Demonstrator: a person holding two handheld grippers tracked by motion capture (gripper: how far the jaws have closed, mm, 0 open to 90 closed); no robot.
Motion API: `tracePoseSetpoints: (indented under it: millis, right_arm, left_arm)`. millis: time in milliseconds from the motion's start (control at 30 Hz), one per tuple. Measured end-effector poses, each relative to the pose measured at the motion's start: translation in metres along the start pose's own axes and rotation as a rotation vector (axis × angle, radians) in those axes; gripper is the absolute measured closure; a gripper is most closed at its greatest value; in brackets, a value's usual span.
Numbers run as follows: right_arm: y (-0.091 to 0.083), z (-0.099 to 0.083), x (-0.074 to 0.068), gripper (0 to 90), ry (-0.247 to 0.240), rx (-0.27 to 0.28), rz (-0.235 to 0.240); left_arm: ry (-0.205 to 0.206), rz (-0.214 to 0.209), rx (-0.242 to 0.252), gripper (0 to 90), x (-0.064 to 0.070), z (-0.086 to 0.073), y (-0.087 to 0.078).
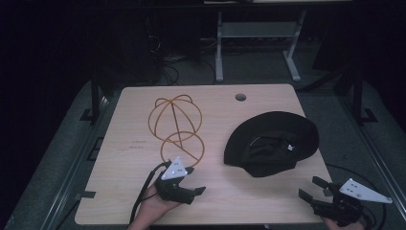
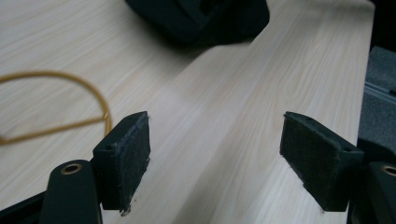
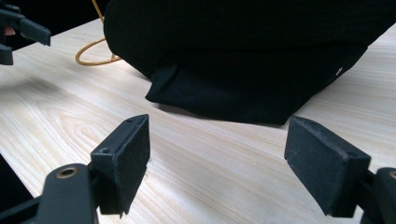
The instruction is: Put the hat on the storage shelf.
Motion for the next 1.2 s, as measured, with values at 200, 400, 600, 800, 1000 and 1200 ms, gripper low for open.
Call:
tracePoseSetpoints:
  millis: [200, 400, 600, 800, 1000, 1200]
  right_arm:
    - [-0.001, 0.0, 0.0, 21.9, 0.0, 0.004, -0.001]
    - [0.0, 0.0, -0.001, 21.9, -0.002, -0.002, 0.002]
    - [0.001, 0.001, -0.001, 21.9, -0.004, 0.0, 0.005]
    - [0.0, 0.001, -0.001, 21.9, -0.003, 0.001, 0.008]
    - [0.001, 0.001, -0.001, 21.9, -0.001, -0.001, 0.011]
    - [0.001, 0.001, -0.001, 21.9, -0.001, -0.001, 0.014]
  left_arm:
    - [0.041, -0.013, -0.01, 23.6, 0.009, 0.018, 0.014]
    - [0.067, -0.04, -0.022, 24.7, 0.017, 0.033, 0.027]
    - [0.085, -0.041, -0.031, 24.8, 0.02, 0.048, 0.041]
    - [0.114, -0.042, -0.038, 25.4, 0.022, 0.063, 0.056]
    - [0.114, -0.035, -0.056, 27.0, 0.019, 0.073, 0.069]
    - [0.123, -0.03, -0.083, 29.4, 0.015, 0.078, 0.077]
Point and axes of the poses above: each handheld gripper's, and its own axes: y roughly forward along the jaws, z roughly out of its top, x roughly to its right, the point moved 5 cm from there along y, roughly forward along the jaws, and after that the axes turned 4 degrees about -x, right-handed, at the moved point
